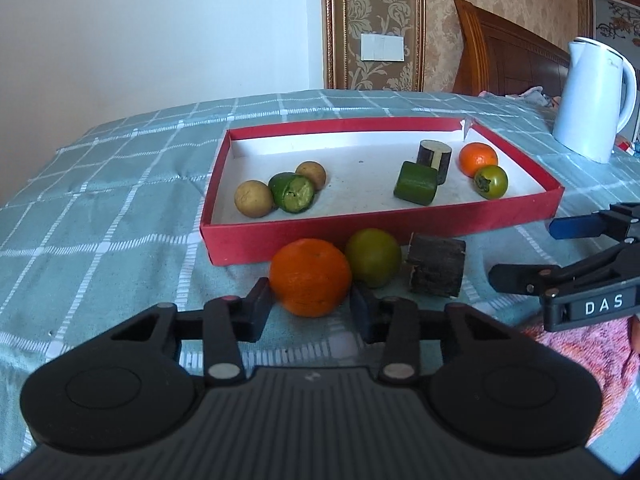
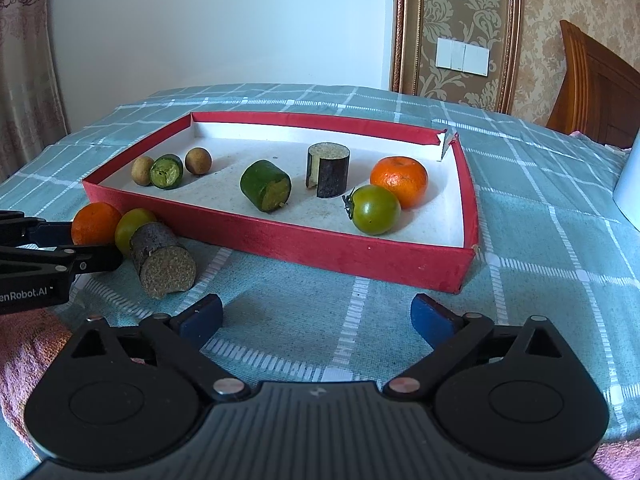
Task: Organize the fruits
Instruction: 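Lower the left gripper onto the large orange and close around it, then carry the orange into the red tray with the left gripper and release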
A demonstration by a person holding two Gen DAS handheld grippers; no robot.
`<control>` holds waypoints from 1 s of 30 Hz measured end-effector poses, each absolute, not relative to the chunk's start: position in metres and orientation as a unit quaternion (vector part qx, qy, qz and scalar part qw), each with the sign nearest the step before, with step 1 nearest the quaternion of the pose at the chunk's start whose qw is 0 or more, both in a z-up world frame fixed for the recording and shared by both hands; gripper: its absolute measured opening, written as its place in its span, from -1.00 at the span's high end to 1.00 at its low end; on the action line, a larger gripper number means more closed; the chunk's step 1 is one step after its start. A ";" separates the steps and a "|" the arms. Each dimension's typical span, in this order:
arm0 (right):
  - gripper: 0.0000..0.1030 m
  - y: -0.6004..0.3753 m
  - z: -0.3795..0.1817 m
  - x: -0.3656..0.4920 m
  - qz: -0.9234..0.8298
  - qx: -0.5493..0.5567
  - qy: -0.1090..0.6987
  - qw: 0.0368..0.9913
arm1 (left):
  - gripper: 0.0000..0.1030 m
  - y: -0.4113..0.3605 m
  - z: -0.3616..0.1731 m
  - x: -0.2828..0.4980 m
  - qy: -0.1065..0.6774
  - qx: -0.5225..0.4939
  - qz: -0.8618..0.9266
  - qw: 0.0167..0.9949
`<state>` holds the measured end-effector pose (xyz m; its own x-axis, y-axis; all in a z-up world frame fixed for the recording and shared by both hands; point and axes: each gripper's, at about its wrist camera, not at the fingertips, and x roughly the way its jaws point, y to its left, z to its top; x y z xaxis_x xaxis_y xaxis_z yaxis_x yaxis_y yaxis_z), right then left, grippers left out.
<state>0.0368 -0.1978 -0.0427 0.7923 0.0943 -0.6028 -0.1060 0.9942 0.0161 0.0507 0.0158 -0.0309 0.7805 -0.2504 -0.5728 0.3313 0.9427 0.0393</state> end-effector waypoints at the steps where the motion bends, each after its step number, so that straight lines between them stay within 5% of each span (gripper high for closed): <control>1: -0.97 -0.198 -0.043 0.037 0.053 -0.009 0.318 0.947 | 0.25 0.016 -0.031 0.051 0.293 0.068 -0.154 0.941; 30: -1.00 -0.196 -0.043 0.037 0.053 -0.009 0.319 0.946 | 0.26 0.001 0.014 0.071 0.259 0.038 -0.161 0.951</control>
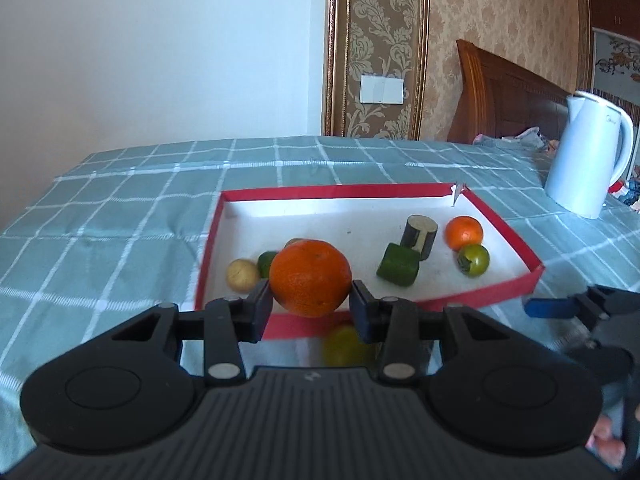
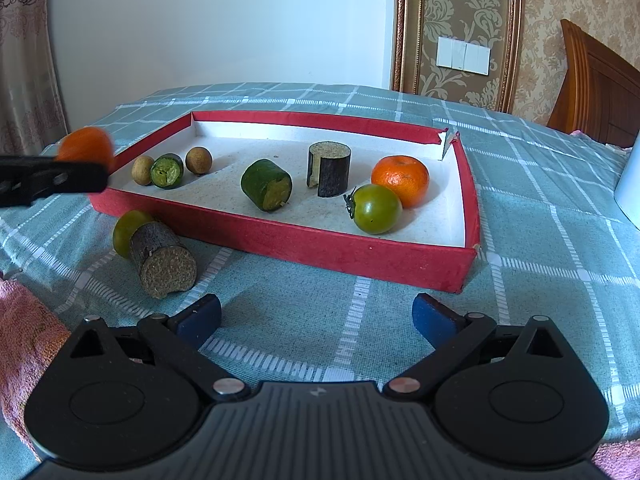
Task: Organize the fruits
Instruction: 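Carry the orange into the red tray with the left gripper and release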
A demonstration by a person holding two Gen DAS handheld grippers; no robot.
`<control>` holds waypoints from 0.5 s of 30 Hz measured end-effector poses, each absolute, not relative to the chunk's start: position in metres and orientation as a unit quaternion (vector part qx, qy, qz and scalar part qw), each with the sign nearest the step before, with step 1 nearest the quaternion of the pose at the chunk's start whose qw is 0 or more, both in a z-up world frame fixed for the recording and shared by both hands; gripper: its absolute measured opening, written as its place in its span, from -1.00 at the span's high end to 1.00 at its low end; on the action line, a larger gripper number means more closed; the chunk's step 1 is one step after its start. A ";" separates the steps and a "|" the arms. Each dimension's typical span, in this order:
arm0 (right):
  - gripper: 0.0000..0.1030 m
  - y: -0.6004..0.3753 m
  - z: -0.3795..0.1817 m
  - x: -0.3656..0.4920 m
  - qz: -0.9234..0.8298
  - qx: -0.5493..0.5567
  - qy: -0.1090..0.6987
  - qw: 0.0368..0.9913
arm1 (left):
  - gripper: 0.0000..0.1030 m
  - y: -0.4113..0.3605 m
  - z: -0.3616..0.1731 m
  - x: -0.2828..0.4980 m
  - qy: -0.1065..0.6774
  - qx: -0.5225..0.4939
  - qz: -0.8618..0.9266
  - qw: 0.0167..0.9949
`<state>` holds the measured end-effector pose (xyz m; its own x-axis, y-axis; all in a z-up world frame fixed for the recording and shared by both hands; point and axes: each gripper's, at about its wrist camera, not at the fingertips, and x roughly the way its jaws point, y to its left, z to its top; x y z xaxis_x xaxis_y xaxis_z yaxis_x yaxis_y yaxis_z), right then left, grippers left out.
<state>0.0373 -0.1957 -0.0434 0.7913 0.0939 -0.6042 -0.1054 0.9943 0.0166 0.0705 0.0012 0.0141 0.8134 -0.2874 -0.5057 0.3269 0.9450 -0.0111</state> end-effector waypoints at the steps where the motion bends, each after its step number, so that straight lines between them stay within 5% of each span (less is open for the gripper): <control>1: -1.00 -0.196 -0.043 0.037 0.053 -0.009 0.319 0.946 | 0.26 -0.003 0.013 0.076 0.262 0.039 -0.163 0.950; 15: -1.00 -0.196 -0.043 0.037 0.053 -0.009 0.319 0.946 | 0.26 -0.054 0.000 0.145 0.279 0.084 -0.150 0.945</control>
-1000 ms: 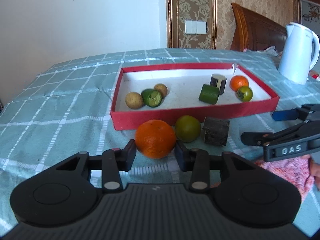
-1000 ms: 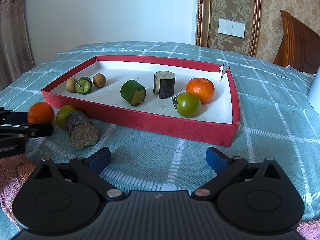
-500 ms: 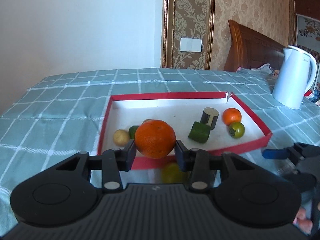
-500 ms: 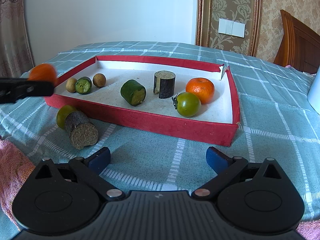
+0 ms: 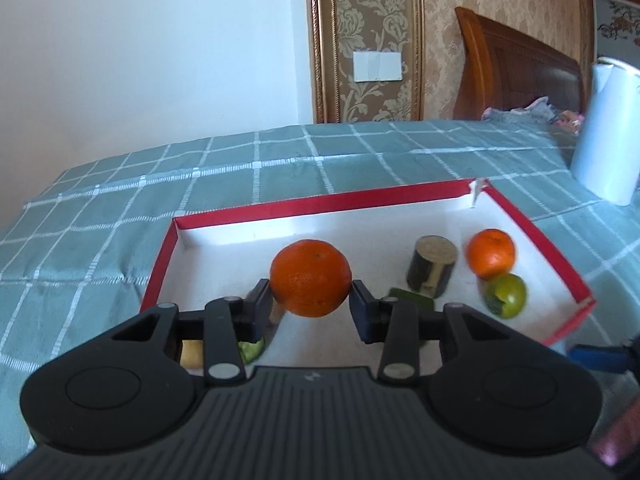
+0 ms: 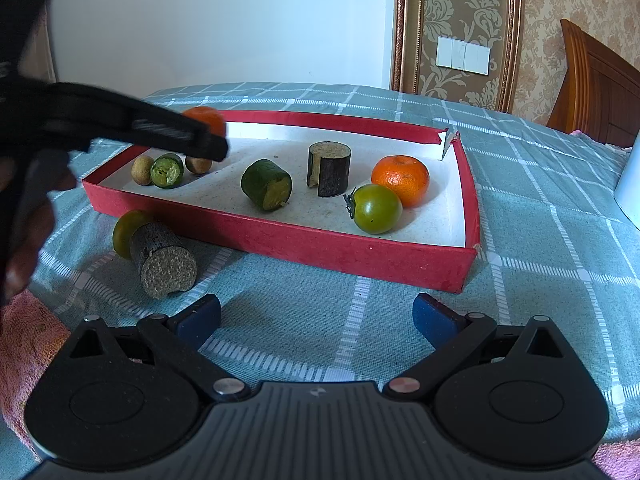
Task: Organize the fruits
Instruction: 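Carry the orange into the red tray with the left gripper and release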
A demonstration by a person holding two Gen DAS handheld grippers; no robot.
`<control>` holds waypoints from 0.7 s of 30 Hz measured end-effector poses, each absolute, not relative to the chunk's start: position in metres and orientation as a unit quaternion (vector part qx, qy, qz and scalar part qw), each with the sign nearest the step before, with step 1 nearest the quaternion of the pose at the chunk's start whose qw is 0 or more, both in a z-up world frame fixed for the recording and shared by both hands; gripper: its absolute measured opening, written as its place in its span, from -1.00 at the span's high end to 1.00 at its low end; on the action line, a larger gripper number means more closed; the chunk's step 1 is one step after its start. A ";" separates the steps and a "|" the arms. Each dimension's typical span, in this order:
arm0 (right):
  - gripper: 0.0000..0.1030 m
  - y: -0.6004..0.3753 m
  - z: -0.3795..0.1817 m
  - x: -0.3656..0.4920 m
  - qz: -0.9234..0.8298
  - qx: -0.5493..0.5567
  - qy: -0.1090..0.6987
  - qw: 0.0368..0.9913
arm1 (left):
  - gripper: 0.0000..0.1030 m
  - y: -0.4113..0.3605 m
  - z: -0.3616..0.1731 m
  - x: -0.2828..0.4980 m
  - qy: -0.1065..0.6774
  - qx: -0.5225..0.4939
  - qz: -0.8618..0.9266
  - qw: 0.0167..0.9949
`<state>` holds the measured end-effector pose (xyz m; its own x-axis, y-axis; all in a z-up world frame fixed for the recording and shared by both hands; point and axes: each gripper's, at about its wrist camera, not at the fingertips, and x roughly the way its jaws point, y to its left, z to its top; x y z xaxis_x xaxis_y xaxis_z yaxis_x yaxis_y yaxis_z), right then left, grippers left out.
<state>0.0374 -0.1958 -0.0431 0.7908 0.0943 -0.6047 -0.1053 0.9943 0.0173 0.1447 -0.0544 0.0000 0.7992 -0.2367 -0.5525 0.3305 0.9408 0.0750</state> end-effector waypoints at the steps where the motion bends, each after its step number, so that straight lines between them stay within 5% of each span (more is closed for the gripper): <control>1: -1.00 -0.196 -0.043 0.037 0.053 -0.008 0.319 0.946 | 0.26 -0.056 -0.002 0.149 0.282 0.085 -0.148 0.944; 21: -1.00 -0.195 -0.043 0.037 0.053 -0.009 0.320 0.946 | 0.22 -0.069 -0.009 0.169 0.284 0.105 -0.126 0.945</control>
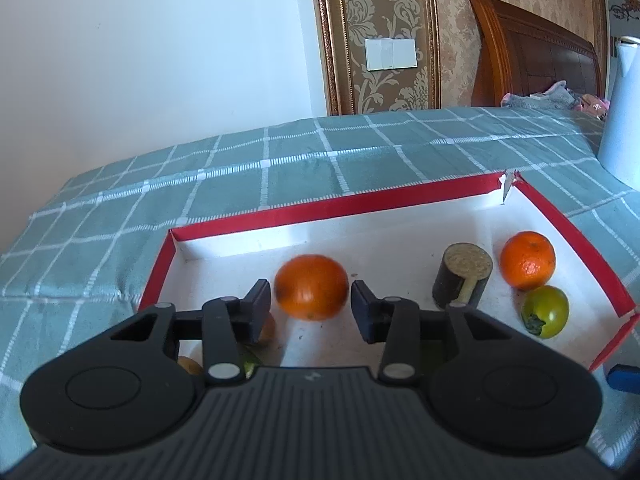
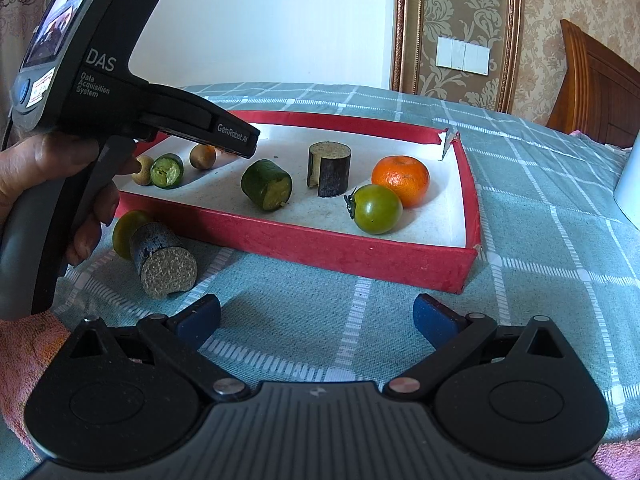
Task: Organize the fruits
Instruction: 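Carry the orange into the red tray with the left gripper and release, then withdraw the open left gripper from the tray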
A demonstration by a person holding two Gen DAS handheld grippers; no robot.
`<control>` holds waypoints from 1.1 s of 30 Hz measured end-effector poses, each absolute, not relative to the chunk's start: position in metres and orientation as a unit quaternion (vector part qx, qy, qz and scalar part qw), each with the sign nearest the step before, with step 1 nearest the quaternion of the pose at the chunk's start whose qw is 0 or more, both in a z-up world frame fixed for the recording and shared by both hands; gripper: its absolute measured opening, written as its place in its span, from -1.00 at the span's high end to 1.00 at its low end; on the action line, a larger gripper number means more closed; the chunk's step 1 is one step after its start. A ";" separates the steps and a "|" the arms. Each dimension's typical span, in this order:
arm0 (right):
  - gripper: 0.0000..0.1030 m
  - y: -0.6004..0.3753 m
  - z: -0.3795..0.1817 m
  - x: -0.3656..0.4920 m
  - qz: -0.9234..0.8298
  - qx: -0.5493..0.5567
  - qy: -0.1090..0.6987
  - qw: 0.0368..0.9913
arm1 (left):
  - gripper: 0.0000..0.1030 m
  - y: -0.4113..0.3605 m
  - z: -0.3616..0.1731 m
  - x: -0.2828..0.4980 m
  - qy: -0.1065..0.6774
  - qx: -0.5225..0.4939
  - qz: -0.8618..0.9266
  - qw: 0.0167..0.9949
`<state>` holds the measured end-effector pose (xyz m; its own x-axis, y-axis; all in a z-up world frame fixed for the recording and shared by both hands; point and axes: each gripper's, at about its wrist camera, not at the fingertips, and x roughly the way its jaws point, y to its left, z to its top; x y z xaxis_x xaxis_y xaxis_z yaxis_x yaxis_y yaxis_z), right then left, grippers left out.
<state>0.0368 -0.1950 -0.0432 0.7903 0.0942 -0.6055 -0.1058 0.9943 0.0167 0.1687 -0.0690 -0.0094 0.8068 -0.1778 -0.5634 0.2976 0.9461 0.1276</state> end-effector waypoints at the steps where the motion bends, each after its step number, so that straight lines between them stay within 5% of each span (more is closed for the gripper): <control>1: -1.00 -0.196 -0.043 0.037 0.053 -0.009 0.320 0.946 | 0.21 -0.068 -0.010 0.169 0.287 0.104 -0.127 0.944; 12: -1.00 -0.195 -0.043 0.037 0.053 -0.009 0.319 0.946 | 0.20 -0.056 0.003 0.147 0.265 0.096 -0.130 0.951; 23: -1.00 -0.195 -0.043 0.037 0.053 -0.009 0.320 0.946 | -0.18 0.008 0.013 0.060 0.238 0.061 -0.122 0.962; 33: -1.00 -0.196 -0.042 0.037 0.053 -0.009 0.320 0.946 | -0.28 0.040 -0.016 0.037 0.269 0.038 -0.103 0.957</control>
